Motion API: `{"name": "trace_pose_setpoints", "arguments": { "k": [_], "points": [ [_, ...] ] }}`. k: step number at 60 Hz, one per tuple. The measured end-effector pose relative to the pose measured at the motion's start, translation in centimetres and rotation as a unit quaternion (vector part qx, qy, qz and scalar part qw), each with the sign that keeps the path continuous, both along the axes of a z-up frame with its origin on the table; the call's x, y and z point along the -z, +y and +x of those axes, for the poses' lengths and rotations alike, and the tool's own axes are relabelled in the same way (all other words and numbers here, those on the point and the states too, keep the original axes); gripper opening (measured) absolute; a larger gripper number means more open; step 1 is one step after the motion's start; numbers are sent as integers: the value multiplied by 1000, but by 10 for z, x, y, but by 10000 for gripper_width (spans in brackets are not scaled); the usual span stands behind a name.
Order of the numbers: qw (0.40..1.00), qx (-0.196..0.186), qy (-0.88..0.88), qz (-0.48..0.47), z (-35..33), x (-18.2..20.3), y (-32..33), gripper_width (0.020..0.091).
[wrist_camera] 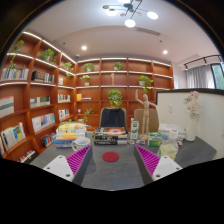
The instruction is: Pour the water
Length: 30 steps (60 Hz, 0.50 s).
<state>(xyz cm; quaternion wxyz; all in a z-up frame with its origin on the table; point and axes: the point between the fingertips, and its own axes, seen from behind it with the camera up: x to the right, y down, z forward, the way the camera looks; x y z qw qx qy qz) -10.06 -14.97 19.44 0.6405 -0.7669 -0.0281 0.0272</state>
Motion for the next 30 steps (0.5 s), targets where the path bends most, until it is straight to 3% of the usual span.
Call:
{"name": "trace_pose_setpoints", "arguments": {
  "k": [7,8,10,14,24,30],
  "points": [
    [1000,-14,-5,-7,10,40,-9,853],
    [1000,-12,-7,-11,7,20,-9,853],
    [1000,-10,-5,-10,24,54,-10,852],
    [1000,-1,-3,-13,42,78,-14,852],
    [998,58,-3,-23,110,115,-23,854],
    [995,96,-18,-14,155,117,-19,849]
  ]
}}
